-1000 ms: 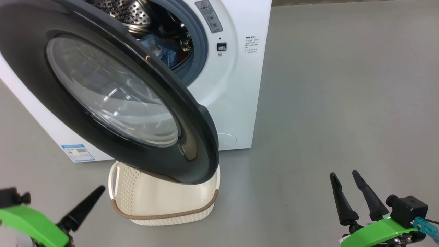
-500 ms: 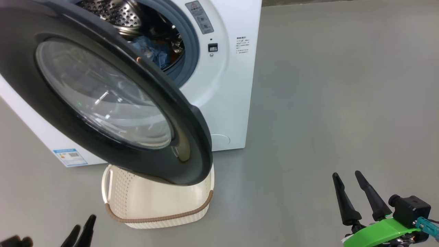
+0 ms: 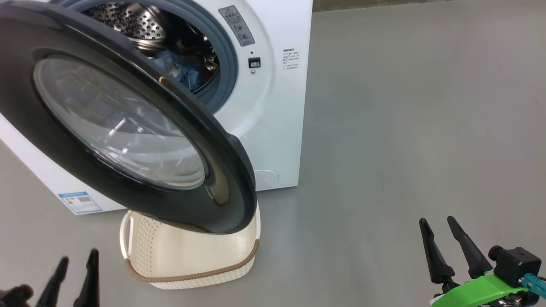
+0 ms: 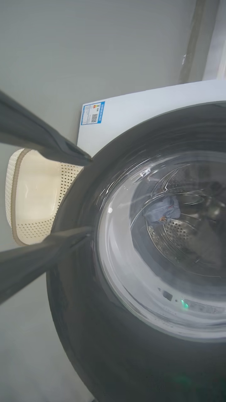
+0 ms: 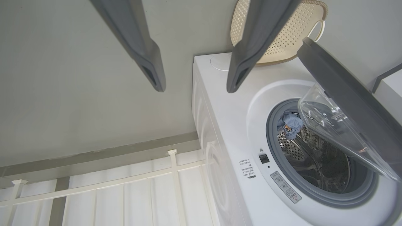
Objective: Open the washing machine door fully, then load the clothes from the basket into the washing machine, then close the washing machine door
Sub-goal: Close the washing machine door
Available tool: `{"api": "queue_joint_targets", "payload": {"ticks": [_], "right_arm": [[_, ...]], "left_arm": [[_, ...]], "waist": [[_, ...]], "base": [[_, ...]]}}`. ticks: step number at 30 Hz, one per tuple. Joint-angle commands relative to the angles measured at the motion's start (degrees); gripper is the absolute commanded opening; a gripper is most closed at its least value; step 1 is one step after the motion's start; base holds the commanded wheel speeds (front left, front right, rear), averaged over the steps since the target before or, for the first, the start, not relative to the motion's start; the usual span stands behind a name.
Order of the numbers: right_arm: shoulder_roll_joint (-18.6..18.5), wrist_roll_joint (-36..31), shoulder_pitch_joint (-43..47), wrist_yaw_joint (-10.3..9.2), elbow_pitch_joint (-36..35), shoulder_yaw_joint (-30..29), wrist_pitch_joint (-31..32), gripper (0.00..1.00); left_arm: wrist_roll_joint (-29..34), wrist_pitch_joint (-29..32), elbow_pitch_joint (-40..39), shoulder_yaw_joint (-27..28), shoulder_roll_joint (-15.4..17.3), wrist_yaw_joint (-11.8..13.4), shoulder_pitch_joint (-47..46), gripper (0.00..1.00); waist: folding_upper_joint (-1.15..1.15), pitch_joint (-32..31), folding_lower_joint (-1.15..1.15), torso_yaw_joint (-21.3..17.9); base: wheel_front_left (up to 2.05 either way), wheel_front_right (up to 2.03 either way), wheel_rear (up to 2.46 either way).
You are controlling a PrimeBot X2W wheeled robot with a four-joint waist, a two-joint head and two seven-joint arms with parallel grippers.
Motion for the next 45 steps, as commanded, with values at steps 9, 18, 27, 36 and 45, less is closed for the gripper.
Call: {"api": "queue_joint_targets", "payload": {"ticks": [9,18,27,36,45], "right_arm": [[-0.8,0.0,-0.9,0.09,-1.5,0.6,-0.3,1.0],[-0.5,-0.1,-1.3,0.09,-1.6,0.7,-0.3,1.0],[-0.4,-0.4,-1.6,0.09,-1.5,0.9,-0.3,1.0],[0.7,0.1,-3.3,0.09,-0.3,2.0,-0.3,0.0],[1.8,0.8,-10.9,0.09,-3.9,4.6,-0.3,0.0]], "left_arm": [[24.0,-0.8,-9.3,12.0,-7.4,-0.2,1.0,1.0],[30.5,-0.8,-9.7,14.4,-11.4,-0.2,2.4,1.0],[30.6,-0.8,-9.3,14.5,-12.5,-0.2,1.9,1.0],[30.5,-0.8,-9.3,13.4,-13.6,-0.2,3.4,1.0],[30.0,-0.8,-9.6,13.2,-14.0,-0.2,3.7,1.0]], "waist": [[0.0,0.7,0.0,-0.1],[0.0,1.3,0.0,0.0],[0.0,1.7,0.0,0.6],[0.0,1.0,0.0,2.7],[0.0,-0.2,0.0,4.8]], "base": [[0.0,0.0,0.0],[0.0,0.0,0.0],[0.0,0.0,0.0],[0.0,0.0,0.0],[0.0,0.0,0.0]]}}
